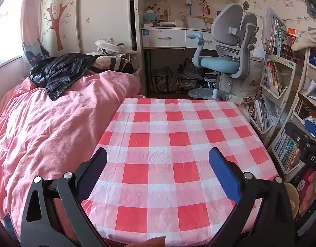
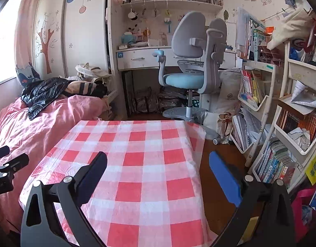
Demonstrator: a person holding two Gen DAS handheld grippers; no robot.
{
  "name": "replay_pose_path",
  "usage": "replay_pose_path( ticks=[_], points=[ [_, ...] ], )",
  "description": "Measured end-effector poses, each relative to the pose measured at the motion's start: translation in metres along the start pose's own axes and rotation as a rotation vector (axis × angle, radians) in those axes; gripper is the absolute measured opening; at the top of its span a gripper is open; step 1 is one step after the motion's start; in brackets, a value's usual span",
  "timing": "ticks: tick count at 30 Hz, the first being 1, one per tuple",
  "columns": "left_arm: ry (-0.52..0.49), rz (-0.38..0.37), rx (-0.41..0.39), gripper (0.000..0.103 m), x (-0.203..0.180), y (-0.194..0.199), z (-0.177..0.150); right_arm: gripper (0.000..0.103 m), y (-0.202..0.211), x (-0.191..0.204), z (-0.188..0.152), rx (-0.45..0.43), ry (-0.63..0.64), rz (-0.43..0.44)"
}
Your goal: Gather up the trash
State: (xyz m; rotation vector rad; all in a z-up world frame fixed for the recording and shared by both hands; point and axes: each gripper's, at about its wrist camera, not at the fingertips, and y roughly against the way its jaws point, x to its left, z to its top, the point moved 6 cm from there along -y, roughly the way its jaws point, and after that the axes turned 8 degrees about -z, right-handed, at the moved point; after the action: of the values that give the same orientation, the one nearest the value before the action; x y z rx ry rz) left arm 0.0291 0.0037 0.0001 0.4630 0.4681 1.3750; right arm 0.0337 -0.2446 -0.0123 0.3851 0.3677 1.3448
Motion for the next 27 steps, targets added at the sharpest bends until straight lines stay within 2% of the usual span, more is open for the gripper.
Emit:
replay_pose_path(
  ticks=[5,9,15,27],
  points=[
    [0.012,0.014,0.003,0.095,0.01,0.001,-0.002,0.095,-0.006,-0.007,-0.002,0.024,0.026,-0.02],
    [0.027,0.011,0.006,0.096,0.017,0.002,-0.003,0.095,-0.004,-0.013,-0.003,0.016,0.06,-0.029],
    [0.013,-0.001,-0.004,0.096,0.013,0.005,-0.001,0.095,0.0,-0.019,0.0,-0.004,0.044,-0.018],
    [-0.004,-0.006,0.002,0.096,0.006,0.002,-0.002,0.095,0.006,-0.004,0.003,-0.039,0.082,0.019]
  ],
)
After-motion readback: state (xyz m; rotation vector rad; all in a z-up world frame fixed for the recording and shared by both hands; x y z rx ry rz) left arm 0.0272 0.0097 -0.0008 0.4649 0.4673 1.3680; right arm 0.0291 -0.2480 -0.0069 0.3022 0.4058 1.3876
